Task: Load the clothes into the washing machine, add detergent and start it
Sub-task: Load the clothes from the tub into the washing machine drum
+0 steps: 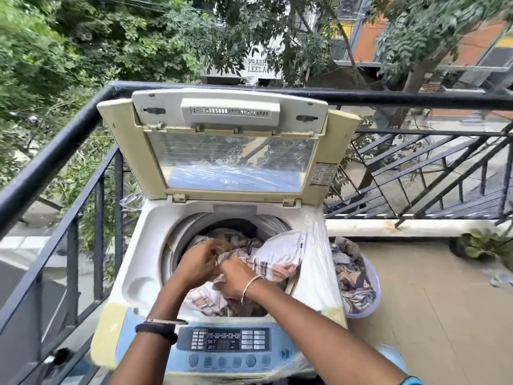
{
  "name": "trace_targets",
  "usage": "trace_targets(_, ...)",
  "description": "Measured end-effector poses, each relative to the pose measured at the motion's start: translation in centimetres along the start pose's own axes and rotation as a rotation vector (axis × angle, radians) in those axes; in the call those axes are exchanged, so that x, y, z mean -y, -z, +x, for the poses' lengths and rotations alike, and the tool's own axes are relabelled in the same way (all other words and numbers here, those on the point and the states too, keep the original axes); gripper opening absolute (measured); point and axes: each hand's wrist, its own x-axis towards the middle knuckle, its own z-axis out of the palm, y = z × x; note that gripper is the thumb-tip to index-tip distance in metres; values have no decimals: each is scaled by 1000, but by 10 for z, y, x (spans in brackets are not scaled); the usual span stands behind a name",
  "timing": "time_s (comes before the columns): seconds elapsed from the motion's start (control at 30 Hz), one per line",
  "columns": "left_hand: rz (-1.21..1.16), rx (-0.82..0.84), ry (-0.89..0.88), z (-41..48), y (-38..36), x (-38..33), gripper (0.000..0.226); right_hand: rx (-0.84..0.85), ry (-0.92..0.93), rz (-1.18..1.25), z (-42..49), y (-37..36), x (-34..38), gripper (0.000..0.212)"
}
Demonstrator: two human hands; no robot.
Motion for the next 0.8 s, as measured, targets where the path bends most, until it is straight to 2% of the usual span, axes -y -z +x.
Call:
trace_targets(0.13, 20, 20, 12, 0, -5, 8, 36, -62, -51, -5, -6, 17, -42, 28)
trace_targets(0.33, 115, 91, 1, 7, -35, -18, 34, -336, -276, 164, -43, 64, -108, 22)
trace_targets(0.47, -17, 173, -73, 20, -61, -51, 51, -495, -325, 251, -76, 78, -142, 16)
trace_targets(0.6, -32, 166, -182, 36, -93, -93, 25, -612, -441, 386, -111, 78, -186, 15)
trace_targets(0.7, -123, 139, -220, 44, -119, -129, 23, -680, -506, 322, -138, 78, -222, 19)
trace_targets(0.8, -211, 103, -209, 57, -151, -156, 24, -644, -558, 301, -163, 83, -257, 18)
